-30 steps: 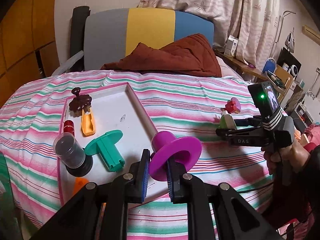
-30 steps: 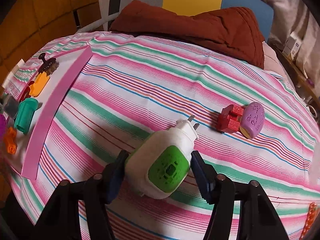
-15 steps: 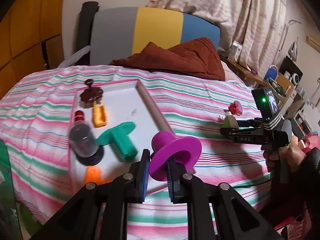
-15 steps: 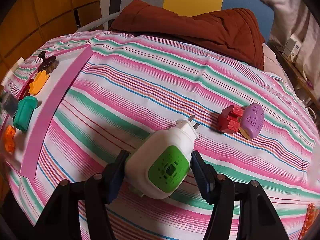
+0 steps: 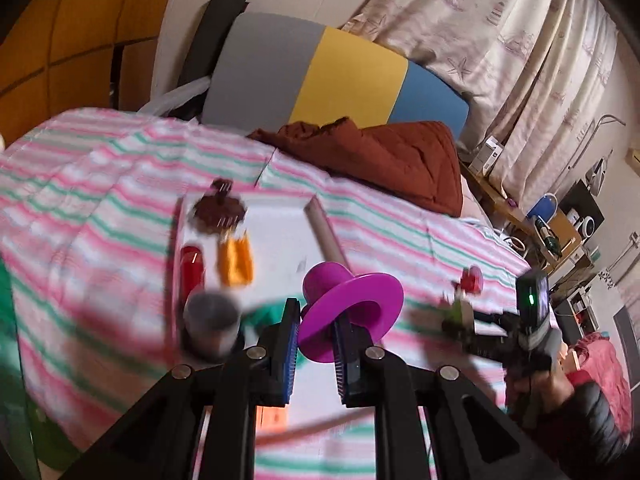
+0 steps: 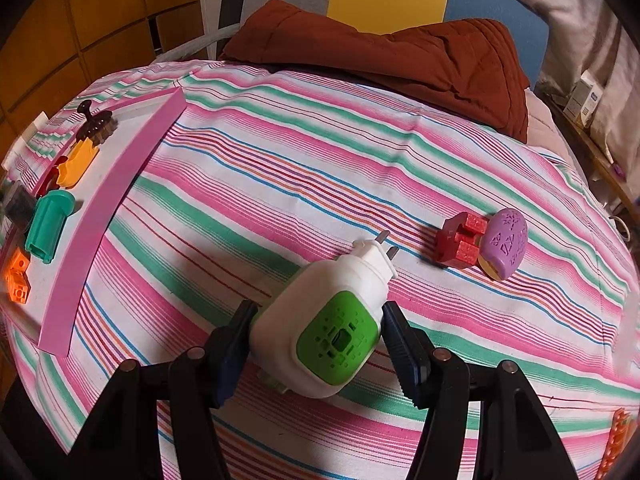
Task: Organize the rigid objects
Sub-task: 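Carry the magenta toy onto the tray with the left tool and release it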
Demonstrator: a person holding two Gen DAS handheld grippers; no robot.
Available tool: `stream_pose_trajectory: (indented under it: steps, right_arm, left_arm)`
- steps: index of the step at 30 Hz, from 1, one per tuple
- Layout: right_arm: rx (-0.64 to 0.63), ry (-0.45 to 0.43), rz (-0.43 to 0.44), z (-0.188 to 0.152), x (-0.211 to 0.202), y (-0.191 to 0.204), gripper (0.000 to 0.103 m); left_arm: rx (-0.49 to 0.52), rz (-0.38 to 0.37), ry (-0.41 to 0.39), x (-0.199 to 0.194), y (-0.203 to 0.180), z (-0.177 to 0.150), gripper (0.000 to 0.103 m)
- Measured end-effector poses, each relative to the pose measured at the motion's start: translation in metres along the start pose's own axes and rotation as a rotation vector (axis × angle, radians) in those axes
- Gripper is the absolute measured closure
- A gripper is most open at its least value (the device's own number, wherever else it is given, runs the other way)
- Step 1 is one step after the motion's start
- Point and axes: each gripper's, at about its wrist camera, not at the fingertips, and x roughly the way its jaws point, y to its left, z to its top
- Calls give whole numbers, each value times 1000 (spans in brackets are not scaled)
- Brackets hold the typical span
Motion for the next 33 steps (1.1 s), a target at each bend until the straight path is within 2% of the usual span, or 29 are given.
stream_pose_trajectory:
  steps: [3,7,9,13,20,22,26,29,33]
  right_arm:
    - [4,4,2,0,0,0,40]
    - [5,6,3,0,0,0,40]
    - [7,8,5,0,0,0,39]
    - [8,12,9,1,0,-1,39]
    - [11,15,11,1,0,-1,39]
    - [13,16,13,1,0,0,39]
    - [13,18,9,1,0,1,40]
    - [1,46,-19,-2,5,2,44]
    - [2,45,-11,-3,4,3,44]
  left_arm:
    - [-49,-17,45,29,2,23,89]
    - [-89,40,62,69,9,46,89]
    - [-91,46,97,90,12,53,89]
    - [-165,84,160,125,25,59,89]
    - [-181,176,236,159,35,64,86]
    - [-190,190,230,159,35,65,79]
    - [-190,179,210,149,33,65,75]
    - [-149,193,181,136,27,62,75]
    - [-76,211,120,109,16,57,75]
